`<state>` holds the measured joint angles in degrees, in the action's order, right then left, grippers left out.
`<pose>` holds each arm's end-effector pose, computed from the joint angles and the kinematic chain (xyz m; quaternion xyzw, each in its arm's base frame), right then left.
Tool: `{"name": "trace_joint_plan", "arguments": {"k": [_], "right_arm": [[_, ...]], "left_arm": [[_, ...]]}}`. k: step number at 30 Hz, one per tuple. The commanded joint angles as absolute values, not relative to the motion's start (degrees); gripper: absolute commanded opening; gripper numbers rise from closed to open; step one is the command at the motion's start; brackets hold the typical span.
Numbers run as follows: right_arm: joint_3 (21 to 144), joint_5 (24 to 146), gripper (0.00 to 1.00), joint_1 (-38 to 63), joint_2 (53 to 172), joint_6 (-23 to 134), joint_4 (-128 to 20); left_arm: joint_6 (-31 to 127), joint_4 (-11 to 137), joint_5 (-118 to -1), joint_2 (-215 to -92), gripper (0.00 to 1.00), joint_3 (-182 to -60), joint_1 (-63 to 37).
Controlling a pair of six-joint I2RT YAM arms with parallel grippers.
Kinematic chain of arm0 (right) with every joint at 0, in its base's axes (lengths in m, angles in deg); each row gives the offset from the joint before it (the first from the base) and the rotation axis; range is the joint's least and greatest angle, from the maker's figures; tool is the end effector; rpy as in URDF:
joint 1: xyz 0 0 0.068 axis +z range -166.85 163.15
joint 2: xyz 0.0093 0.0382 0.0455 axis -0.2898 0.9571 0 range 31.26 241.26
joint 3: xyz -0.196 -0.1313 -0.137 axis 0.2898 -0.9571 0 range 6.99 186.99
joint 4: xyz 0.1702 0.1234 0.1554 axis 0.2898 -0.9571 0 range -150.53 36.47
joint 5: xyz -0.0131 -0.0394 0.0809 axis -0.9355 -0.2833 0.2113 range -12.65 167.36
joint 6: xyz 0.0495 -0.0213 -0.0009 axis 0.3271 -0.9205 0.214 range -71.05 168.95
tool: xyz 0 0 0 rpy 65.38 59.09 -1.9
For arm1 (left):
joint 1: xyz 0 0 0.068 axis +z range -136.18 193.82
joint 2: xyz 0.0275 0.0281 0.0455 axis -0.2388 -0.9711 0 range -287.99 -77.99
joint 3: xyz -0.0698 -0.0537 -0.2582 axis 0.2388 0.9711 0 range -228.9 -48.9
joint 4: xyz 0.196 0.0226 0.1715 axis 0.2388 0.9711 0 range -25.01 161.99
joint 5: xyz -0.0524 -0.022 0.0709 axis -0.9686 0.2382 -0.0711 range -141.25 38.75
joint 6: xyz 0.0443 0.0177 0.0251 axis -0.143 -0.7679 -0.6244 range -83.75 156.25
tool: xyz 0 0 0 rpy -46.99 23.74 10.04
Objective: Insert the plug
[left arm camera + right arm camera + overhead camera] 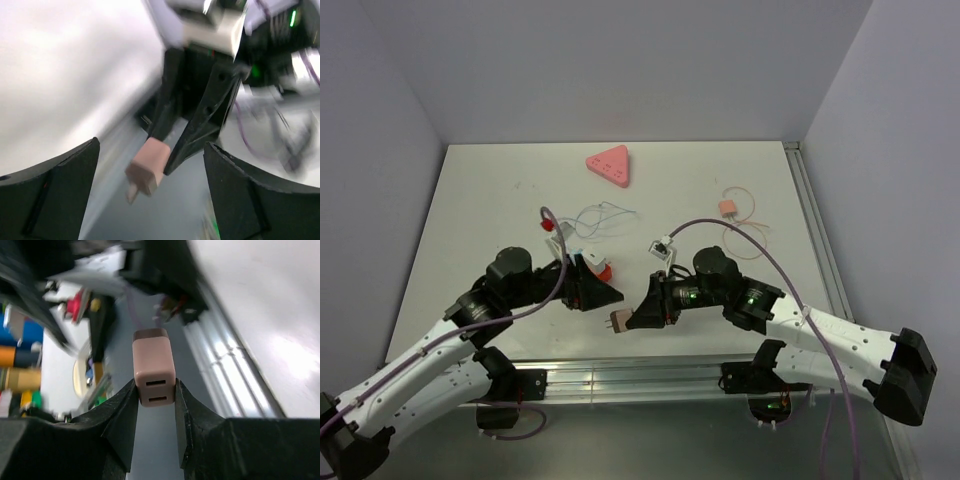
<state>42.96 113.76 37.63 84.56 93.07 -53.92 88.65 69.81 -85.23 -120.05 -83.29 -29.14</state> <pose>0.1059 0.1845 0.2783 -0.2527 0.7474 0.5893 0.1741 0.1151 -0.1345 0.2947 0.1209 0.7583 -0.5961 0.2346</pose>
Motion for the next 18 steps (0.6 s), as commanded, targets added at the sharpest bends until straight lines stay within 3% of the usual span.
{"name": "trace_joint_plan", "arguments": {"k": [1,3,6,7,8,11,12,18], "right_arm": [[37.24,107.42,0.00,32.04,83.03,97.10,-53.80],[34.78,104.01,0.00,30.01,83.99,98.51,-53.71],[33.80,98.13,0.00,28.15,86.98,100.10,-53.71],[33.63,97.14,0.00,28.15,87.86,100.62,-51.10],[33.19,96.35,0.00,27.63,89.95,102.20,-49.68],[33.80,93.18,0.00,26.66,94.70,104.31,-45.02],[33.80,92.74,0.00,26.40,95.85,104.84,-43.53],[37.66,89.57,0.00,24.82,105.87,105.73,-38.34]], "left_arm": [[86.60,85.80,-55.86,-114.31,0.90,-86.60,-29.16],[89.85,89.50,-47.61,-113.23,0.88,-86.43,-29.08],[93.02,91.79,-41.77,-114.28,0.68,-85.99,-28.99],[93.46,91.97,-39.32,-115.94,0.47,-85.81,-28.73],[94.42,92.06,-38.60,-117.09,0.34,-85.46,-28.46],[95.31,89.78,-40.61,-121.57,0.04,-83.80,-25.22],[95.75,87.51,-41.92,-122.62,0.00,-83.09,-23.90],[96.37,79.85,-49.32,-131.49,0.00,-78.87,-10.11]]}}
